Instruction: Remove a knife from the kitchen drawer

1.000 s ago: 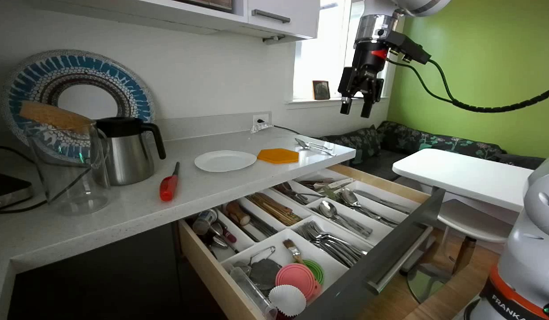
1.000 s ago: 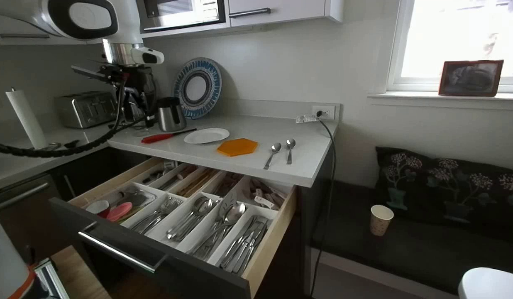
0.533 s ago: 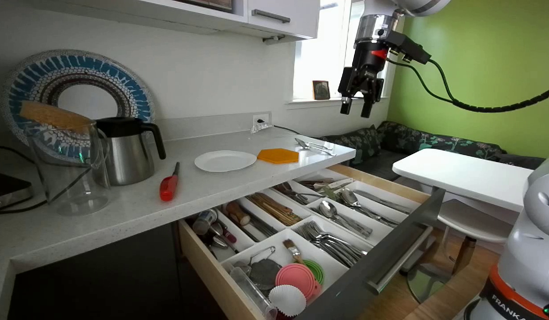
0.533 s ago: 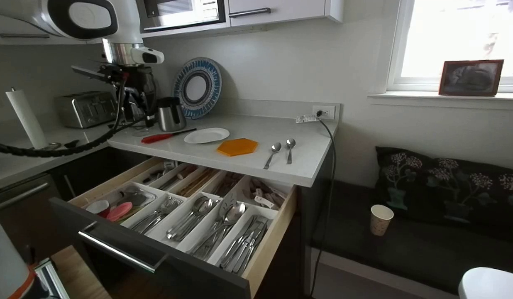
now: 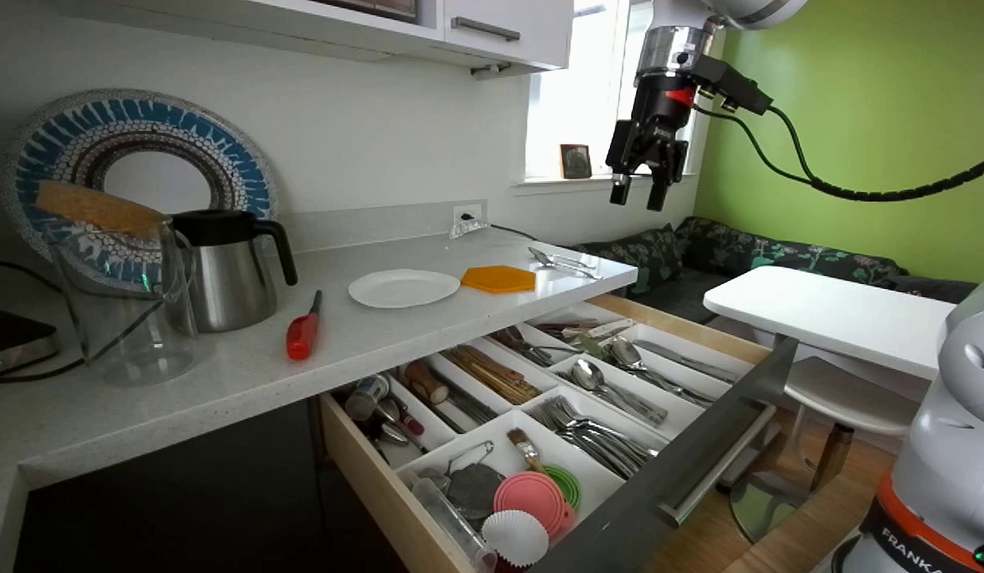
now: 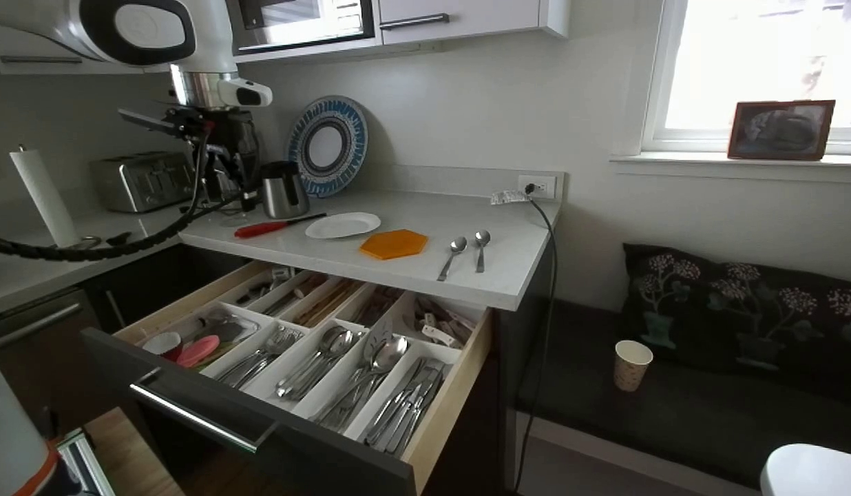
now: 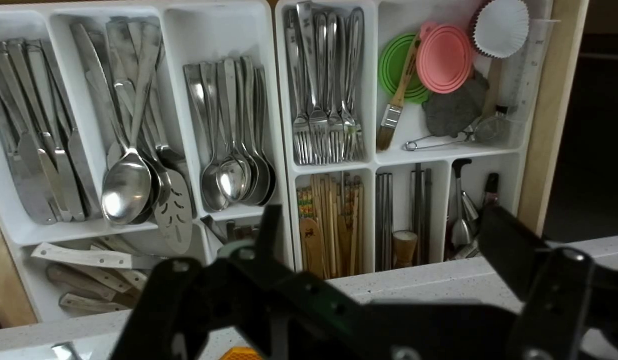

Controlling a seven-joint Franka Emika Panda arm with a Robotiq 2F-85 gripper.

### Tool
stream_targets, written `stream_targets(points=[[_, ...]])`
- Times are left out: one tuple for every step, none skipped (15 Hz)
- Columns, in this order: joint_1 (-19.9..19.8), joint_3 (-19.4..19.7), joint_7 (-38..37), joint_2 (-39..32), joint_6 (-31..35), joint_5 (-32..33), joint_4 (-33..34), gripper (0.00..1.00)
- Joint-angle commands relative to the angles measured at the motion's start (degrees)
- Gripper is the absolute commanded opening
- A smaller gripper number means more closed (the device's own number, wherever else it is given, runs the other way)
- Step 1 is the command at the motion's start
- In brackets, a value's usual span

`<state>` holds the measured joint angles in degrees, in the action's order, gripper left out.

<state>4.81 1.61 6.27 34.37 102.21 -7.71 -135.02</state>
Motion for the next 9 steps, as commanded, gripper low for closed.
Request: stream_targets(points=[[-1.6, -1.4, 1.4, 0.3, 6.1, 4.3, -1.5, 1.00], [-1.9, -1.8, 2.8, -0.5, 9.7, 7.4, -2.1, 1.00], [-2.0, -1.9, 3.6, -1.0, 12.6, 9.7, -2.7, 1.00], [-2.0, -1.9, 4.9, -2.8, 16.3, 12.2, -3.4, 1.00], [-2.2, -2.1, 5.6, -3.6, 19.9, 14.5, -4.2, 1.00], [-2.6, -2.2, 6.1, -5.2, 23.7, 17.3, -5.2, 1.00], [-3.1, -2.4, 6.5, -6.5, 26.8, 20.1, -5.9, 1.00], [-3.5, -2.1, 7.7, -8.4, 29.8, 22.9, -6.4, 1.00], [-4.3, -2.1, 8.0, -10.0, 32.7, 26.0, -6.9, 1.00]])
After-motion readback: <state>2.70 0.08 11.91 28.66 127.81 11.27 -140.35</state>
